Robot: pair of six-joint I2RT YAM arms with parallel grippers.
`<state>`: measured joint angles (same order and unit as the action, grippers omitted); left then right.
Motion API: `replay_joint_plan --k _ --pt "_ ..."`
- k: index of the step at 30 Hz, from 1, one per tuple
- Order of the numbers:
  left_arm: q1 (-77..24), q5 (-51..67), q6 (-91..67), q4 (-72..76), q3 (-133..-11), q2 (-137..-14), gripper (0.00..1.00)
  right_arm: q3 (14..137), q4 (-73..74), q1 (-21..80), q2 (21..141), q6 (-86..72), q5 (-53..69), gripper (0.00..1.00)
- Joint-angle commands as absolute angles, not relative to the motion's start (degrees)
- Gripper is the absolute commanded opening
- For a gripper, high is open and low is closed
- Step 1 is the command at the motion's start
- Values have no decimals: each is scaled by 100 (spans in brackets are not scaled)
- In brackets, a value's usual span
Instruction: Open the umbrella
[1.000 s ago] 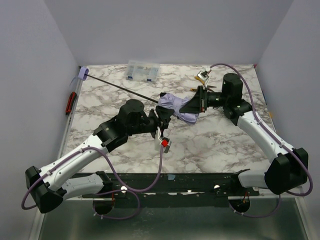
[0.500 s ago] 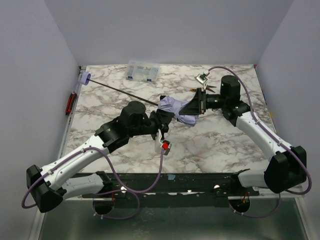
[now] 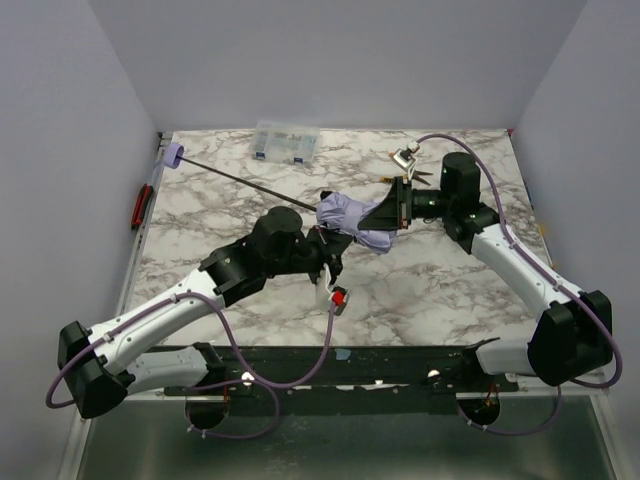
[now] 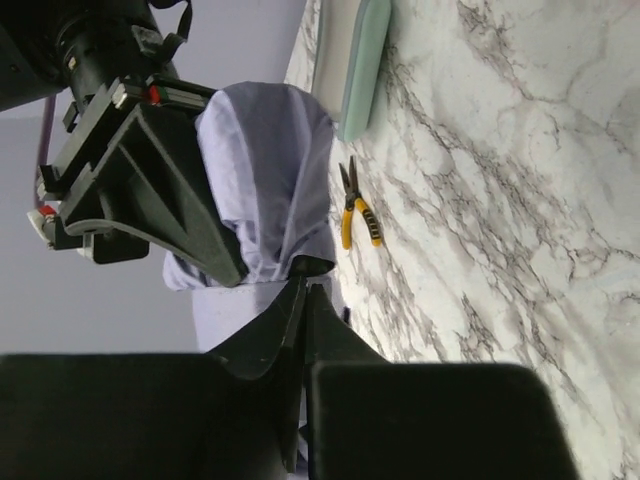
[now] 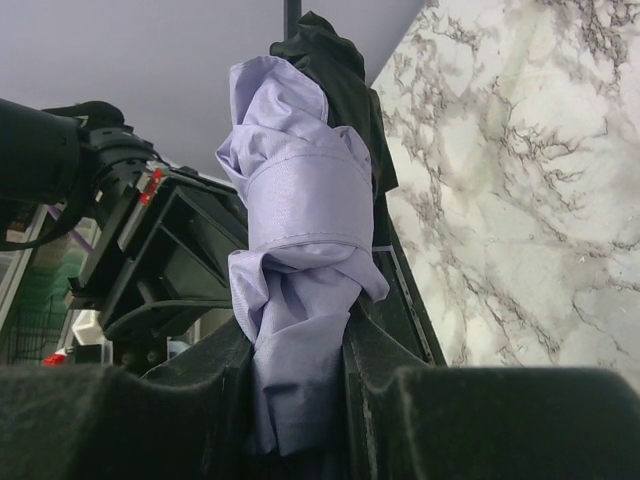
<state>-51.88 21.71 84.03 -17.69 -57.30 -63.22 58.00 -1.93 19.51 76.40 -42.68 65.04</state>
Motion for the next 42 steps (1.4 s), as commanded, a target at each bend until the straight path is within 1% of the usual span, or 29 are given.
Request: replay_joint_plan --k 1,9,12,13,15,16,18,20,22,25,27,29,30,31,32,34,35,37,38,40,42 --pt "-5200 1907 8152 -2411 -5327 -6279 0 5855 -840 2021 7435 -4518 7009 1" --pt "-5201 1914 7795 -2362 -4620 -6034 0 6113 -1006 2021 7514 -4410 7100 1" --pt "-5203 1945 7549 -2329 -4568 -5965 0 6196 -807 2021 7524 -4251 7095 1" --pt "-5203 2008 7398 -2321 -4636 -5918 7 6189 -732 2021 7503 -4165 7080 1" --pt "-5203 2164 6869 -2301 -4879 -5794 39 6138 -644 2021 7476 -4040 7014 1" --pt "-5203 2276 6331 -2296 -5030 -5722 53 6119 -632 2022 7455 -4006 6966 1" --pt "-5157 2591 5379 -2368 -5381 -5581 67 6166 -632 2012 7440 -3883 6850 1" --pt "-5063 2763 4377 -2240 -5530 -5416 76 6330 -588 1971 7456 -3664 6665 1" --pt "-4857 2846 3253 -1958 -5591 -5266 82 6584 -289 1858 7441 -3225 6066 1" --pt "-4171 3153 1541 -1656 -5808 -5270 84 6868 155 1806 7149 -2321 4590 1" --pt "-3627 3465 406 -1474 -6011 -5406 84 6700 -279 1813 6863 -2106 3797 1" --pt "-3185 3698 -505 -1270 -6257 -5607 84 6601 -481 1813 6696 -1730 3590 1" --pt "-2998 3794 -929 -1108 -6351 -5686 84 6584 -511 1826 6639 -1425 3682 1" --pt "-2841 3918 -1254 -955 -6394 -5771 84 6562 -437 1924 6570 -886 3764 1" --pt "-2697 4075 -1566 -742 -6407 -5831 84 6514 -289 2205 6433 94 3476 1" --pt "-2546 4419 -1835 -448 -6383 -5947 84 6263 -21 3018 6193 2150 2156 1" --pt "-2527 4472 -1819 -424 -6381 -5976 83 5997 -80 3366 6103 3204 1552 1" --pt "-2506 4485 -1758 -440 -6344 -5992 83 5418 -577 3733 5958 4691 592 1" --pt "-2489 4491 -1758 -431 -6322 -5994 83 5122 -1029 3744 5913 5028 244 1" --pt "-2470 4530 -1767 -426 -6311 -6003 83 4933 -1669 3748 5898 5223 -308 1" --pt "-2461 4518 -1789 -380 -6313 -6020 83 5160 -1589 3744 5925 4774 -450 1"
